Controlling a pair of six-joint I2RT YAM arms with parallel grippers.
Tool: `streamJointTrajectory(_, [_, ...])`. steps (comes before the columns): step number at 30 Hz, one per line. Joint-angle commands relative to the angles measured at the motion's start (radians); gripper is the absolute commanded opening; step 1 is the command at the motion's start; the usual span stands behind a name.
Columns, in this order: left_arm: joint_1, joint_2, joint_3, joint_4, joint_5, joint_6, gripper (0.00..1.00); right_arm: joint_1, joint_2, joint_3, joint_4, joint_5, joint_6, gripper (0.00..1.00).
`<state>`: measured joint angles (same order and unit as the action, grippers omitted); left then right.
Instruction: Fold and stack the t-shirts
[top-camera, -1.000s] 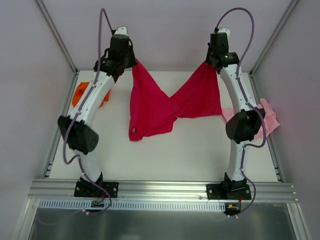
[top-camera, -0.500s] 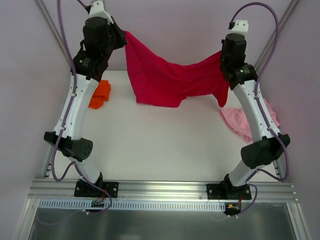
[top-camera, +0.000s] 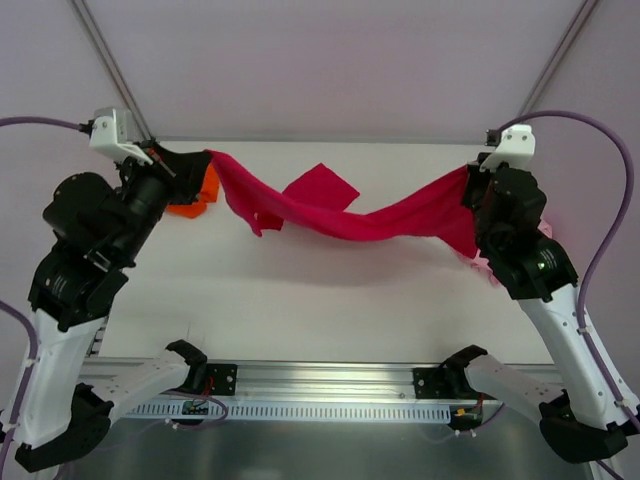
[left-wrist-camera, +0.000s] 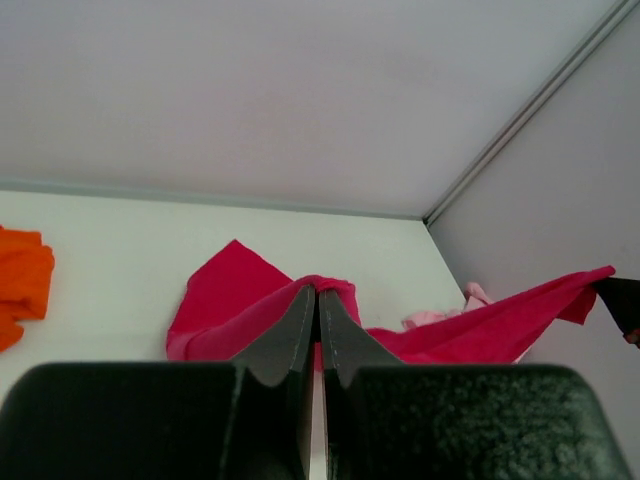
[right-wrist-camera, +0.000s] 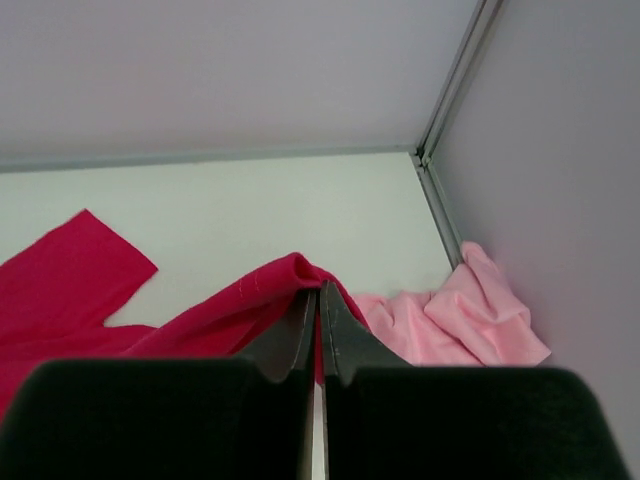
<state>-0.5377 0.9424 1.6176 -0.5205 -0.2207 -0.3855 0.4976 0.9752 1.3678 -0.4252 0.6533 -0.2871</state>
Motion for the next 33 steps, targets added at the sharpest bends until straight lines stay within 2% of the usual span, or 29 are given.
streamJointTrajectory(1, [-0.007, -0.074, -0.006, -0.050, -0.042, -0.029, 0.00, 0.018, -0.048, -0.080, -0.101, 0.019, 0.061, 0.01])
streamJointTrajectory(6, [-0.008, -0.096, 0.054, -0.061, -0.005, 0.000, 0.00, 0.027, -0.067, -0.134, -0.126, 0.003, 0.111, 0.01])
streamJointTrajectory(11, [-0.007, -0.070, 0.087, -0.030, -0.011, 0.040, 0.00, 0.029, -0.029, -0.109, -0.052, -0.006, 0.085, 0.01])
streamJointTrajectory(12, [-0.008, -0.054, 0.087, -0.013, -0.022, 0.051, 0.00, 0.029, 0.020, -0.090, -0.026, -0.001, 0.072, 0.01])
streamJointTrajectory(15, [-0.007, 0.047, 0.084, 0.069, -0.052, 0.111, 0.00, 0.029, 0.156, -0.021, 0.069, 0.019, -0.001, 0.01])
streamJointTrajectory(18, [-0.005, 0.198, 0.080, 0.146, -0.055, 0.158, 0.00, 0.027, 0.265, 0.065, 0.138, 0.042, -0.061, 0.01])
streamJointTrajectory(19, [-0.002, 0.291, 0.091, 0.155, -0.045, 0.161, 0.00, 0.025, 0.328, 0.079, 0.161, 0.045, -0.070, 0.01])
streamJointTrajectory(21, [0.004, 0.395, 0.148, 0.166, -0.028, 0.154, 0.00, 0.004, 0.397, 0.124, 0.177, 0.039, -0.060, 0.01])
streamJointTrajectory(24, [0.071, 0.620, 0.246, 0.194, 0.068, 0.067, 0.00, -0.039, 0.598, 0.337, 0.145, -0.013, 0.000, 0.01])
streamJointTrajectory(25, [0.071, 0.666, 0.286, 0.192, 0.075, 0.066, 0.00, -0.039, 0.599, 0.387, 0.141, -0.021, 0.002, 0.01])
streamJointTrajectory(26, [0.082, 0.749, 0.386, 0.171, 0.073, 0.063, 0.00, -0.048, 0.678, 0.499, 0.119, -0.014, -0.018, 0.01])
streamJointTrajectory(27, [0.084, 0.750, 0.446, 0.150, 0.073, 0.063, 0.00, -0.048, 0.716, 0.501, 0.108, -0.012, -0.026, 0.01])
streamJointTrajectory(29, [0.085, 0.852, 0.644, 0.113, 0.084, 0.079, 0.00, -0.059, 0.766, 0.604, 0.103, -0.014, -0.030, 0.01])
streamJointTrajectory(31, [0.087, 0.912, 0.775, 0.085, 0.093, 0.100, 0.00, -0.067, 0.775, 0.654, 0.123, -0.004, -0.058, 0.01])
streamJointTrajectory(33, [0.100, 0.892, 0.780, 0.108, 0.090, 0.093, 0.00, -0.079, 0.781, 0.681, 0.124, 0.014, -0.084, 0.01])
